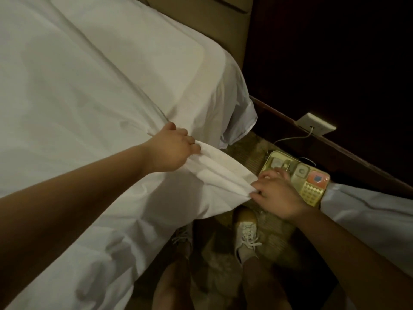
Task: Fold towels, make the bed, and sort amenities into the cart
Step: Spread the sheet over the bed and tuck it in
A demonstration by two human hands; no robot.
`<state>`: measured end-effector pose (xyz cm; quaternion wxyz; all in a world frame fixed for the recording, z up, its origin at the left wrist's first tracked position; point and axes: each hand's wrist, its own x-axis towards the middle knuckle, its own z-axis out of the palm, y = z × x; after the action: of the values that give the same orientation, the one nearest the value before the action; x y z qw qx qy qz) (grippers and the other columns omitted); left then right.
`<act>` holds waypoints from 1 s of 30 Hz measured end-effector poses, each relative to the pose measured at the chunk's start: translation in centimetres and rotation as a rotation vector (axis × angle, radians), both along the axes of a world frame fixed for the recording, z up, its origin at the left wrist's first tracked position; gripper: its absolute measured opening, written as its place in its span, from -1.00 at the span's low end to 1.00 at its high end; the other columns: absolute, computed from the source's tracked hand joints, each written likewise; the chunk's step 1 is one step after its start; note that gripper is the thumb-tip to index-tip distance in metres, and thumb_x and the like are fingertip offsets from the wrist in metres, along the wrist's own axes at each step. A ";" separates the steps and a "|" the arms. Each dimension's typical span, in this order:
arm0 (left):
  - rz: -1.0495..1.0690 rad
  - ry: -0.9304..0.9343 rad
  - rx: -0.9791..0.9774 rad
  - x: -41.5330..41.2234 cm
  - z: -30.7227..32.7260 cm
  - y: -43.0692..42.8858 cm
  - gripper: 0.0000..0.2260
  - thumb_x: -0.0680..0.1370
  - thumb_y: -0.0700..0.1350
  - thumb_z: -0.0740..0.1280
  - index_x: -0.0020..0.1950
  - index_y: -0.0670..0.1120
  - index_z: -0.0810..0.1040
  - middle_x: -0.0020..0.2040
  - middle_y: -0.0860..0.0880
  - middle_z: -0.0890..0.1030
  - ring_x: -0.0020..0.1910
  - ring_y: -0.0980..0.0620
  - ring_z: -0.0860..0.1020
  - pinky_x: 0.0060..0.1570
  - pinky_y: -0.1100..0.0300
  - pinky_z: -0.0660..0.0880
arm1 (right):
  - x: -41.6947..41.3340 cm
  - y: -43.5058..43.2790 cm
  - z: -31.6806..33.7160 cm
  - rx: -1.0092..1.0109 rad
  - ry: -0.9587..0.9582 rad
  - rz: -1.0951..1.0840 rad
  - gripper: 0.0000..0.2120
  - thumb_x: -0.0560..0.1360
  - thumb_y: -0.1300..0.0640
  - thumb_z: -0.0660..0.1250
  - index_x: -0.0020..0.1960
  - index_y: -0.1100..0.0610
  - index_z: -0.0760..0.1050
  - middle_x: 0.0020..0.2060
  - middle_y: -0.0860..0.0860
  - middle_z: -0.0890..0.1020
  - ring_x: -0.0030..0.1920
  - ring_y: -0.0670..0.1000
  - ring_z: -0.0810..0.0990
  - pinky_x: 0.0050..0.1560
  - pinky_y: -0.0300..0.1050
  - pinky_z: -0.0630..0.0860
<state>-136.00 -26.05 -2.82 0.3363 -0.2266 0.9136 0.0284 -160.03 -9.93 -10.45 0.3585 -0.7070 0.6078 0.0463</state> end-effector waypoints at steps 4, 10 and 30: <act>0.041 0.014 0.147 -2.4 0.3 -0.3 -0.65 0.59 0.00 0.16 0.38 0.09 0.41 0.25 0.00 0.45 0.26 -0.01 0.38 0.22 0.08 0.28 | -1.0 0.8 1.4 -0.026 -0.099 -0.337 -0.69 0.59 -0.08 0.18 0.08 0.05 0.62 -0.01 -0.01 0.60 0.22 0.03 0.39 0.31 -0.05 0.10; 0.262 0.025 0.418 -5.5 1.3 -2.1 -0.56 0.57 0.10 0.25 0.41 -0.02 0.38 0.40 -0.02 0.38 0.39 -0.02 0.32 0.34 0.13 0.25 | -2.1 0.8 4.8 0.093 -0.413 -0.603 -0.93 0.49 0.13 0.40 -0.12 -0.03 0.60 -0.22 -0.09 0.62 -0.15 -0.16 0.55 -0.15 -0.25 0.39; 0.535 0.059 0.388 -9.8 7.3 -12.0 -0.74 0.40 0.13 0.45 -0.21 -0.07 0.60 -0.28 0.01 0.57 -0.26 0.06 0.50 -0.30 0.25 0.39 | -4.5 -4.3 8.4 -0.132 -0.791 -1.139 -0.84 0.50 0.26 0.35 -0.26 0.14 0.50 -0.31 0.02 0.57 -0.21 -0.02 0.54 -0.15 -0.12 0.47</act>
<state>-145.80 -38.09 4.43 0.3272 -0.3894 0.8086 0.2957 -164.50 -14.23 -2.01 0.4778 -0.2621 0.7092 -0.4473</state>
